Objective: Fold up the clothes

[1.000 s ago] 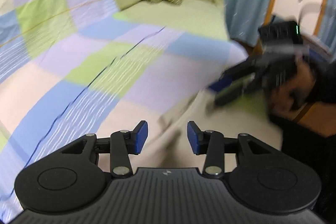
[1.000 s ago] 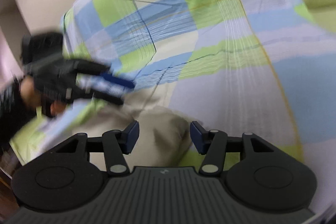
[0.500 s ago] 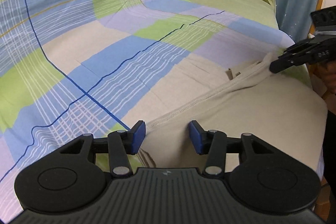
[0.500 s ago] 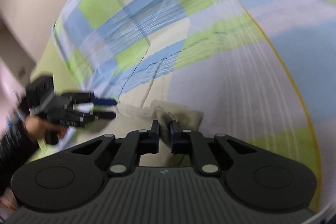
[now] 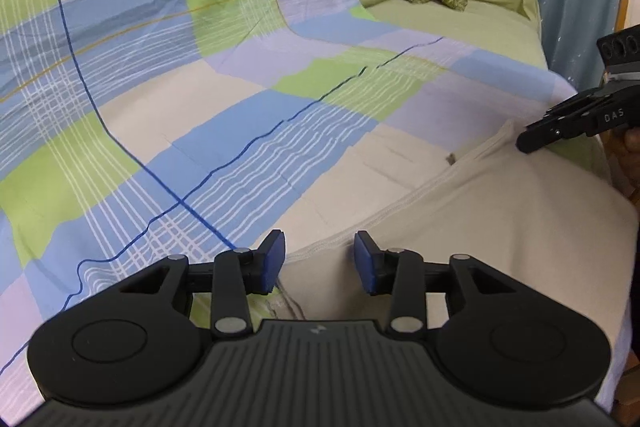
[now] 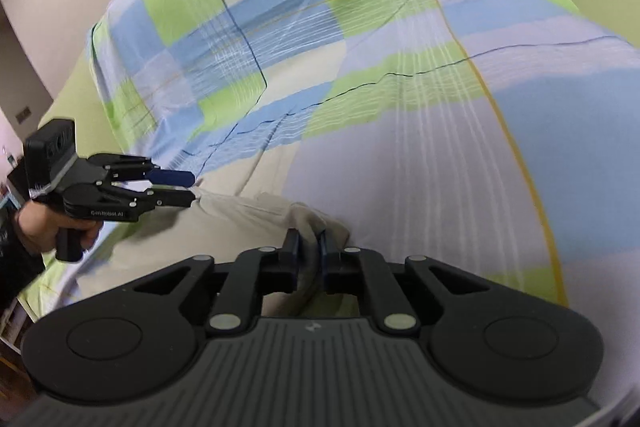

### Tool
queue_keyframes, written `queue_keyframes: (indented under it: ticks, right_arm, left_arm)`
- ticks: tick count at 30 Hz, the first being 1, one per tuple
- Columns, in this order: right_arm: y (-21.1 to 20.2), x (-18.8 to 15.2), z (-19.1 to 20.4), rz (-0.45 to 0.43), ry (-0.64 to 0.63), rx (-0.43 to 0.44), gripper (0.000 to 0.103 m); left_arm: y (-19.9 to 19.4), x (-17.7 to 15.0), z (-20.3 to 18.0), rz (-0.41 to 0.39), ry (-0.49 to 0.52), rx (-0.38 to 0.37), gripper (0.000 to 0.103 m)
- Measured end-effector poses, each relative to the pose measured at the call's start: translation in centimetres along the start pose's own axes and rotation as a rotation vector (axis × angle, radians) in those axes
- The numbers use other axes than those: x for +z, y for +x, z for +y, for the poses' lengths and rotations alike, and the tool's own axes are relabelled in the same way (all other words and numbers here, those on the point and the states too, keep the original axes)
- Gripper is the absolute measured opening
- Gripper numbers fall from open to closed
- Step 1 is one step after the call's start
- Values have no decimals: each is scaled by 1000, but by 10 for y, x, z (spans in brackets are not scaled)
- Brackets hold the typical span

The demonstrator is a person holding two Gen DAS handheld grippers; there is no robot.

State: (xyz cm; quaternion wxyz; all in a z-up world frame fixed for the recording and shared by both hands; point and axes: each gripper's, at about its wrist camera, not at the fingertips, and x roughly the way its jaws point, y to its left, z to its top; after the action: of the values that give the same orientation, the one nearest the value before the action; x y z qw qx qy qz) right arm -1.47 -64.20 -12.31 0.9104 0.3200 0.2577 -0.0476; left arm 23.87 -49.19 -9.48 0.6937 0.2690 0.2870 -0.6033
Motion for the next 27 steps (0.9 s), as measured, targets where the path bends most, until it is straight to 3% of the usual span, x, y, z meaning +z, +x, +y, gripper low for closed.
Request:
queue_keyframes:
  ticks: [6,10,14,15,20,24,27]
  right_arm:
    - [-9,5,0,-83,60,1,20]
    - [1,6,11,-64,-28,16,20]
    - [19,4,14,-36,-116,-51,20]
    - [19,4,14,-41,-119,-63,25]
    - [15,6,13,-76,-112,-117,25]
    - [2,7,17,-122,-85,-131,26]
    - [10,9,25,-93,-124,-104,26]
  left_arm:
    - [6,-1,6,26,-18,67,53]
    - [14,-8,6,28,-34,109,56]
    - [21,-10,1,7,-31,179,57]
    - [22,-10,2,6,-36,183,57]
    - [9,-4,0,-24,-53,224,56]
    - [-20,-1,-29,-103,-39,154,56]
    - [-23,-1,-59,-108,-12,95,56]
